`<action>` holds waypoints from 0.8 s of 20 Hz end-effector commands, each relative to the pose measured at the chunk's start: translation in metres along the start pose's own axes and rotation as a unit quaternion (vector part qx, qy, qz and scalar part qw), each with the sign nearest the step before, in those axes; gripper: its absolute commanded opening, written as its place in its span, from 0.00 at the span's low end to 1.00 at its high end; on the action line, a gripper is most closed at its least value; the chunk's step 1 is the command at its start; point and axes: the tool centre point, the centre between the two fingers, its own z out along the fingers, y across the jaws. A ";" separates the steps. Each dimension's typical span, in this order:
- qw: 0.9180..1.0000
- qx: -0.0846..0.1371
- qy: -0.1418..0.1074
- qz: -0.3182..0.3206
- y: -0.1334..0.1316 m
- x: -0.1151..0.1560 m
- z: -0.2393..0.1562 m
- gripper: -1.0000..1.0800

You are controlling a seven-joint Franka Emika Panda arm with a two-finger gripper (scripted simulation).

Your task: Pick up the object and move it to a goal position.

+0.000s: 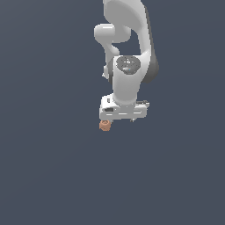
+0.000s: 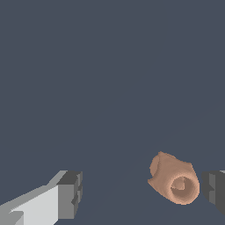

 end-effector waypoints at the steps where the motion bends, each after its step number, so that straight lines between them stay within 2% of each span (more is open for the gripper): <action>1: 1.000 0.000 0.000 0.000 0.000 0.000 0.000 0.96; 11: 1.000 0.012 0.007 -0.016 -0.010 0.004 -0.013 0.96; 16: 1.000 0.011 0.007 -0.006 -0.005 0.002 -0.008 0.96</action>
